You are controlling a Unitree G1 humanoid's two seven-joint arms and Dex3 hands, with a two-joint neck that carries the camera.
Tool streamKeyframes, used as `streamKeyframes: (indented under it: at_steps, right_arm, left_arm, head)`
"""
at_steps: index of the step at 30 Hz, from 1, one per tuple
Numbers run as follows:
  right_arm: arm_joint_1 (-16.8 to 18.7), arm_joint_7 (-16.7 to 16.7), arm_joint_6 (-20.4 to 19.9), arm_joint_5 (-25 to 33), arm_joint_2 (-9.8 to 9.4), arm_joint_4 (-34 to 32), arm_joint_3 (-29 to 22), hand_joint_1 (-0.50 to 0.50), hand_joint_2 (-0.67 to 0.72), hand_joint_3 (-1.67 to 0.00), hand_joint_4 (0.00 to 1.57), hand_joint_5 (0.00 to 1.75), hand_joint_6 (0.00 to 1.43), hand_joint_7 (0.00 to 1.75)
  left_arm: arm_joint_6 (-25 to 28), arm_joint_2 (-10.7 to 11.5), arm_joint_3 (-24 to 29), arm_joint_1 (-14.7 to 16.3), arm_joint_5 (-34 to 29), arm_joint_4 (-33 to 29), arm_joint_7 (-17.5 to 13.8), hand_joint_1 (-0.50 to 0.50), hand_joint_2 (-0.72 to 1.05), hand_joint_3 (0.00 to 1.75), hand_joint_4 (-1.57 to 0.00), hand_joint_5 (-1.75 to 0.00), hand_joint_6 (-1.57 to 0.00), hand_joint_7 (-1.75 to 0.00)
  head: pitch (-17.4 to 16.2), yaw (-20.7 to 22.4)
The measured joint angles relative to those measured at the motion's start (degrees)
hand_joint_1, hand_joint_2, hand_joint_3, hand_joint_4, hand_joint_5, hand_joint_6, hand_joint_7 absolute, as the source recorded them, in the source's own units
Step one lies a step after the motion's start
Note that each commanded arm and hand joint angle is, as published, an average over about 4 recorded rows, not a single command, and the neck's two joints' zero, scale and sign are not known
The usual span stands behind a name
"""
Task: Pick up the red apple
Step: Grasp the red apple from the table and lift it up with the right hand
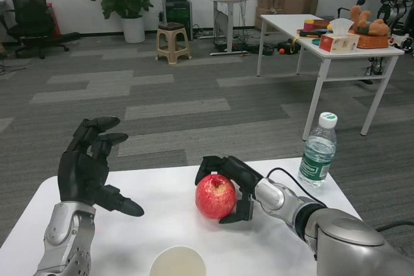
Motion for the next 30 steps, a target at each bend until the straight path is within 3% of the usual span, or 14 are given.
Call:
streamKeyframes:
  at_steps: [4,9,22,30]
  right_arm:
    - [2.5,0.7,-0.1,-0.1,-2.31,-5.0,-3.3,-0.25,-0.48,-1.51,0.86,1.65,1.10,1.61]
    - [8.1,1.6,-0.2,-2.4,-5.87,-15.6,-9.8,-0.25,-0.48,-1.51,0.87,1.65,1.10,1.61]
    - [24.1,3.5,4.6,-17.7,-13.35,-40.4,-31.9,-0.25,-0.48,-1.51,0.86,1.65,1.11,1.66]
    - [29.6,3.5,5.7,-20.1,-14.68,-49.9,-45.4,-0.25,-0.48,-1.51,0.86,1.65,1.11,1.68]
  left_arm:
    - [-0.2,0.0,0.1,0.2,0.0,0.0,0.0,-0.48,-0.37,0.07,0.00,-1.54,-0.42,-1.05]
    - [-0.5,-0.1,0.2,0.6,-0.2,-0.2,0.0,-0.48,-0.37,0.09,0.00,-1.54,-0.42,-1.05]
    - [-0.8,0.0,0.7,1.8,-1.0,-0.7,0.0,-0.48,-0.37,0.04,0.00,-1.54,-0.42,-1.05]
    - [-0.9,-0.1,0.7,1.8,-1.0,-0.8,-0.1,-0.48,-0.37,0.09,0.00,-1.54,-0.42,-1.05]
  head:
    - [0.3,0.5]
    - [0.9,0.9]
    - [0.4,1.0]
    - [0.7,0.3]
